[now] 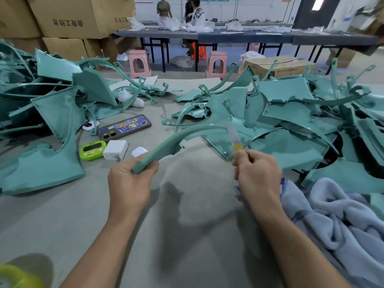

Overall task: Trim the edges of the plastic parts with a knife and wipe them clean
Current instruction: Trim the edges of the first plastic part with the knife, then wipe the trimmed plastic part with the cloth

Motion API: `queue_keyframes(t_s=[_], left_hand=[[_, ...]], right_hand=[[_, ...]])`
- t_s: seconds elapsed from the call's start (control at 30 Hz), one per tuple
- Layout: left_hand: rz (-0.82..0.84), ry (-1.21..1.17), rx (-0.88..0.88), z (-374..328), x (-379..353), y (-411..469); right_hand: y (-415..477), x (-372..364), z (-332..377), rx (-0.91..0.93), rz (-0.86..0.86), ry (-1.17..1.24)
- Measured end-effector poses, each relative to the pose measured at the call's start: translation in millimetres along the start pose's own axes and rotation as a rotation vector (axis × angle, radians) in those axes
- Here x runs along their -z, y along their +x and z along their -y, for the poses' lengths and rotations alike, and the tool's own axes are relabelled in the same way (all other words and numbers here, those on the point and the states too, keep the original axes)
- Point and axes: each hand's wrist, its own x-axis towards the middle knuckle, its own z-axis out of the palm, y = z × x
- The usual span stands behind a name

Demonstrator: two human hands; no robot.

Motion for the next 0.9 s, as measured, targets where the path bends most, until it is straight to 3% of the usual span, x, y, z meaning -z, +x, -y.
queue_keyframes(t_s=[0.07, 0.17, 0.3, 0.53, 0.67, 0.77, 0.83, 0.9], left_hand=[[-0.037, -0.005, 0.038, 5.6, 0.9, 5.4], [-0.051, -0.064, 0.057, 1.0, 1.3, 6.3], [-0.063, -0.078, 0.054, -1.3, 2.5, 6.1], [-0.128, 0.086, 0.084, -1.5, 4.1, 6.4], [0.028, 0.163, -0.083, -13.2, 2.9, -5.2], [0.167, 0.123, -0.212, -16.8, 3.1, -11.1], [0.109, 0.126, -0.257, -12.4, 3.8, -9.1], [0.004, 0.098, -0.170, -4.6, 5.8, -2.3]], right_hand=[[11.7, 10.6, -8.2, -0.114, -0.104, -0.105], [14.7, 15.9, -10.3, -0.110, -0.146, 0.006], [-8.6, -1.0, 6.0, 0.075, 0.019, 0.252], [-16.8, -5.3, 8.3, 0.085, 0.102, 0.264], [-21.2, -5.3, 13.9, 0.154, 0.223, 0.349], [-20.6, -12.7, 12.0, 0.155, 0.263, 0.234], [-12.9, -14.6, 7.0, 0.078, 0.174, 0.071], [0.1, -9.1, -0.8, -0.054, 0.018, -0.055]])
